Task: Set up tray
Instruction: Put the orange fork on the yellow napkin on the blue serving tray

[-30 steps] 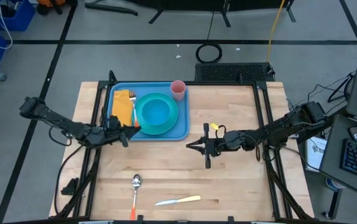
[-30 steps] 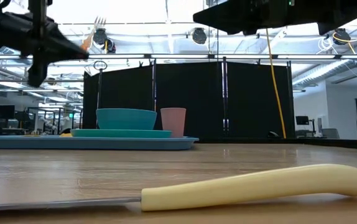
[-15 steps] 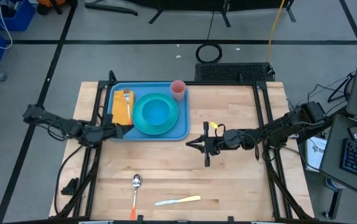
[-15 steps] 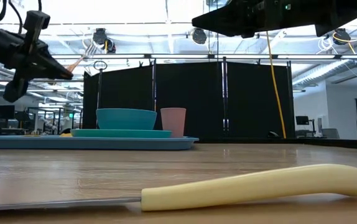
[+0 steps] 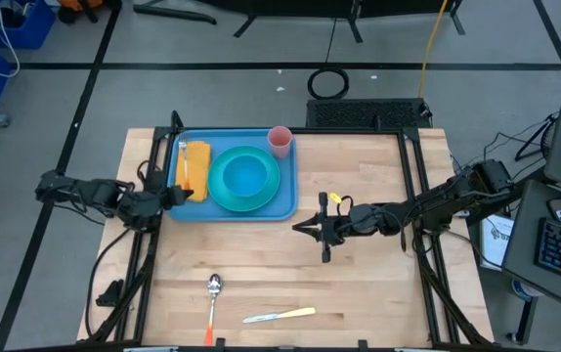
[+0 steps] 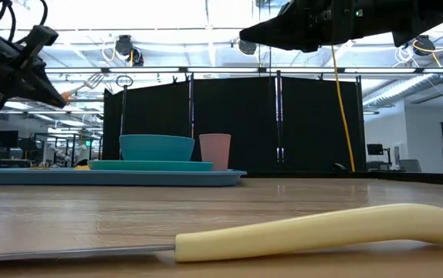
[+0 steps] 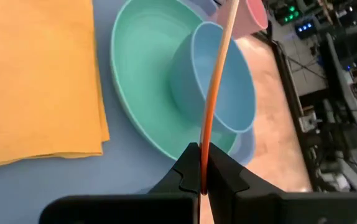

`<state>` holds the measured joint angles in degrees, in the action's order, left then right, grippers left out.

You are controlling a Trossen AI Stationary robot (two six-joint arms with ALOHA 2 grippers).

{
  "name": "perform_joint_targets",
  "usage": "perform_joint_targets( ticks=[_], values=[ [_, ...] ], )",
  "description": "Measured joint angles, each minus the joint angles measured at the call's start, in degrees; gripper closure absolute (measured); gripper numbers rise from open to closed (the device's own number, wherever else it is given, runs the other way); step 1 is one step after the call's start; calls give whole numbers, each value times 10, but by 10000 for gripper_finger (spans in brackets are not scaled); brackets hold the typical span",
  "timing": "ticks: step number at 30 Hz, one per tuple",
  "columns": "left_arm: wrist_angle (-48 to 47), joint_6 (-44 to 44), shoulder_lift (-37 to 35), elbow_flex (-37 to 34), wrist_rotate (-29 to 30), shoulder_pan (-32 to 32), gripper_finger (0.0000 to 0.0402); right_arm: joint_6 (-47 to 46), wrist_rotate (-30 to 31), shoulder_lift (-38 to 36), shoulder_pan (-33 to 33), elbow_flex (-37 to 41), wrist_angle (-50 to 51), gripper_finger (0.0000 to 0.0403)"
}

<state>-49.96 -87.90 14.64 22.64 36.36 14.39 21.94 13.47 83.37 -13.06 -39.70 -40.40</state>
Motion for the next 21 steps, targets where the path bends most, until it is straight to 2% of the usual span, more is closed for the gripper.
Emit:
perform_joint_targets(
  ticks=[8, 11, 13, 21],
  values=[
    [31, 4, 45, 1, -17, -5, 394, 2, -1, 0, 3, 0, -5, 397],
    [48, 1, 96, 1, -29, -5, 394, 2, -2, 0, 7, 0, -8, 397],
    [17, -22, 132, 0, -40, -8, 394, 2, -3, 0, 11, 0, -13, 397],
    [23, -26, 213, 1, -35, -65, 394, -2, -6, 0, 19, 0, -15, 397]
  ],
)
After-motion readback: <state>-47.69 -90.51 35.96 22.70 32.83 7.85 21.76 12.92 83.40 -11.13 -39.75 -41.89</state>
